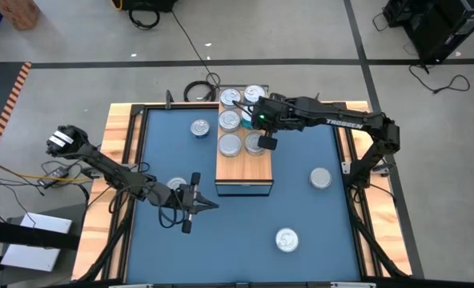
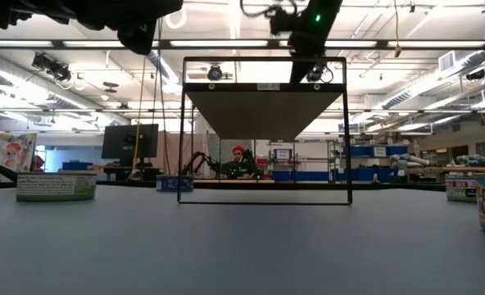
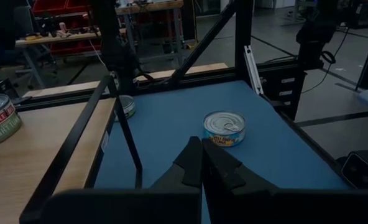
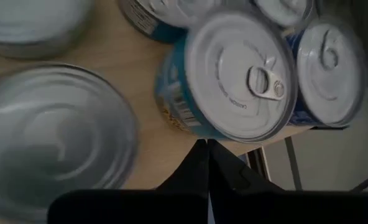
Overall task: Stack canned seafood by type on shelf
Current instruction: Stack the yellow-blue tuna can on top of the other yellow-blue tuna can on the shelf, then stack the green tuna can on top of the other green tuna can on the shelf
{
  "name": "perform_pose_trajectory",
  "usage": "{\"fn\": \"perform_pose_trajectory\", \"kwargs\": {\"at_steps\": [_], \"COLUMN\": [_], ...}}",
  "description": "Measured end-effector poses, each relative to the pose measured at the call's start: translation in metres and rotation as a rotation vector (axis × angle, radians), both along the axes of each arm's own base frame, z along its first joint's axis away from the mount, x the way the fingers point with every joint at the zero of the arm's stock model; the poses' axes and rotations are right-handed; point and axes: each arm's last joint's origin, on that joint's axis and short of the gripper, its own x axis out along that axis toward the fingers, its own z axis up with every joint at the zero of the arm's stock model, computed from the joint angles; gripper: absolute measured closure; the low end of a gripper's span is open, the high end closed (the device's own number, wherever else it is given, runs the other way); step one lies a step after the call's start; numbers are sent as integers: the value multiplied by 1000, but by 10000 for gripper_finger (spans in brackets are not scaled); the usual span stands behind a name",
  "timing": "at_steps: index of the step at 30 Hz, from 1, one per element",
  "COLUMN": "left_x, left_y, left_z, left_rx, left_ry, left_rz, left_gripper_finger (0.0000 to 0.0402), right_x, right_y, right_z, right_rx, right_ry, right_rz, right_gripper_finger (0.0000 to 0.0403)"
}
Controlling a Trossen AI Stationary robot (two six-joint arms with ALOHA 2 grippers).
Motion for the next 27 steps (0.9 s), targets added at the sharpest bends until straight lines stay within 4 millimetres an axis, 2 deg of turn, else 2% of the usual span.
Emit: {"fn": "perform_pose_trajectory", "kwargs": {"at_steps": [7,9,13,18,27], "left_x": [-1,-1,-1,-1,1], "left_y": [0,0,0,0,-1], "left_z": [-4,-5,-5,-5,-2], "left_rx": [20,22,27,23,8], "left_ry": [43,46,45,47,66], "left_rz": [0,0,-1,-14,-19], "left_gripper_finger": [396,396,396,396,396], "right_x": [-11,-14,-22,-48,-108], "right_y": [34,44,57,73,107], "right_z": [24,21,2,-17,-16], "right_rx": [5,11,24,41,116], "right_ry": [-97,-120,-195,-332,-549], "right_rz": [49,64,76,82,61], "right_gripper_finger": [401,401,402,402,402]}}
